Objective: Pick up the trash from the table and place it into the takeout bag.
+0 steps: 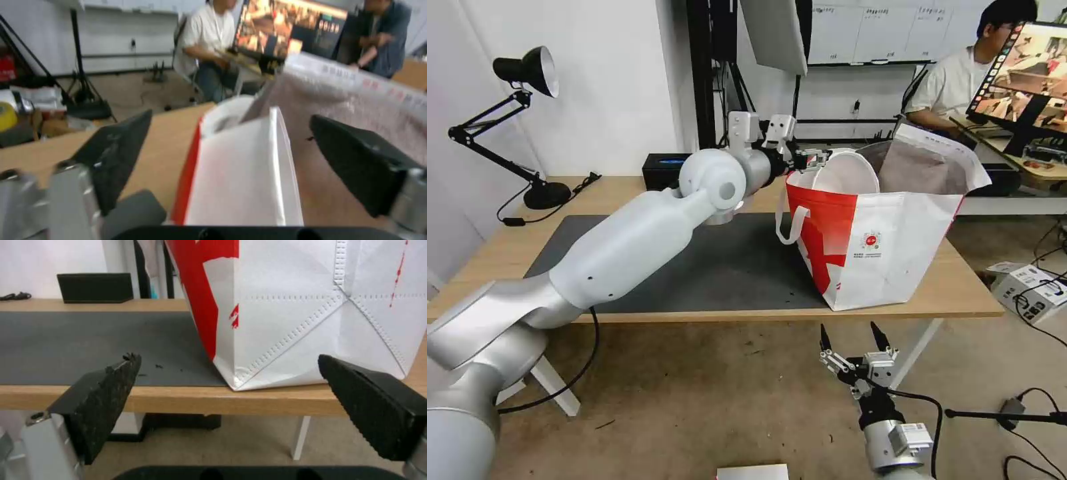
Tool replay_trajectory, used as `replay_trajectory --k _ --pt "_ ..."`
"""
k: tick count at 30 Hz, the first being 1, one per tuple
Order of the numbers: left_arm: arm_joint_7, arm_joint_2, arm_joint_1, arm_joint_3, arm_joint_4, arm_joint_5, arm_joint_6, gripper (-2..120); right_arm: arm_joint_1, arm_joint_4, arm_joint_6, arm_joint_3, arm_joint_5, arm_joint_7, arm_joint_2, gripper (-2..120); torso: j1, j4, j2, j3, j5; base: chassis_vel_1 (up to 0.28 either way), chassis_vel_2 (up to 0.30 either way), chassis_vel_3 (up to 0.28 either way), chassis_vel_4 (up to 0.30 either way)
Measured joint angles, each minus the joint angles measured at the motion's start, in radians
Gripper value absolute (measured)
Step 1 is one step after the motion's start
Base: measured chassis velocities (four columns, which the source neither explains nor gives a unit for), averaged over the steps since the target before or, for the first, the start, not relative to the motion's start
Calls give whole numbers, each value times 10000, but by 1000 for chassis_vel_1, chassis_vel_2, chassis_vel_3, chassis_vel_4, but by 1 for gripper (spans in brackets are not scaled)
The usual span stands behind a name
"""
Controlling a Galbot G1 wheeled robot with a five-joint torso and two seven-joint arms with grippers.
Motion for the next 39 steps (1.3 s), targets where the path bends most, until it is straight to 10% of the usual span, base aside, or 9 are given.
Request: replay_trajectory --k 14,39 --pt "1670 2224 2436 -1464 -1333 724 -3426 114 0 0 0 0 0 1 0 100 0 3 -1 0 -3 0 0 0 0" --pt "2950 3574 7760 -5307 -2997 2390 -5120 100 0 0 0 0 0 0 0 100 -1 0 0 0 -1 0 0 0 0"
